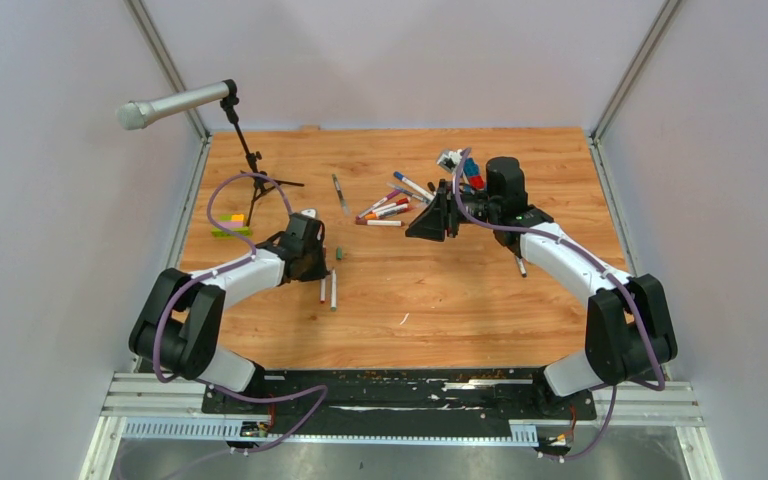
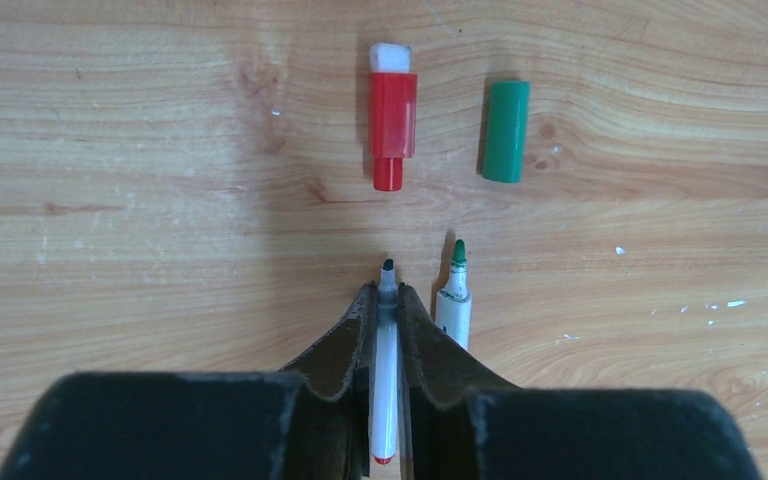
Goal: Open the pen caps
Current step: Adjust the pen at the center of the board.
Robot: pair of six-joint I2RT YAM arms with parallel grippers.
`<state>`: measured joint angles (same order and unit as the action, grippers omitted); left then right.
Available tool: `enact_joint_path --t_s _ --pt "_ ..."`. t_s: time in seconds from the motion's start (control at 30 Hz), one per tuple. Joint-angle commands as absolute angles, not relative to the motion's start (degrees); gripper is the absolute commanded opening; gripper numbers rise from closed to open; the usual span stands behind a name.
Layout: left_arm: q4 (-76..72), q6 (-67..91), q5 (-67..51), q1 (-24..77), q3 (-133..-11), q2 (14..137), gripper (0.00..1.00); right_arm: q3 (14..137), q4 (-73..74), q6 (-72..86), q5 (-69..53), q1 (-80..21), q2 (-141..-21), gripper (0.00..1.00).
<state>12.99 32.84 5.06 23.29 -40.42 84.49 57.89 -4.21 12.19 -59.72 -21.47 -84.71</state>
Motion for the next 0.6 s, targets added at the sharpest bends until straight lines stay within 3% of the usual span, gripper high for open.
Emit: enact_joint_path --t_s 0.0,0.3,0.57 --pt "21.4 29.9 9.6 23.2 -39.0 85.8 0.16 57.6 -7.3 12.2 -61.0 -21.0 -83.3 0.35" --pt "23.8 29.9 10.2 23.2 -41.0 85.0 0.27 57.5 -7.3 11.9 -61.1 -20.7 -83.3 0.35" --pt "28.1 29.3 11.1 23.2 -43.5 77.2 0.32 58.6 -2.5 5.3 -61.0 -20.1 -81.8 0.35"
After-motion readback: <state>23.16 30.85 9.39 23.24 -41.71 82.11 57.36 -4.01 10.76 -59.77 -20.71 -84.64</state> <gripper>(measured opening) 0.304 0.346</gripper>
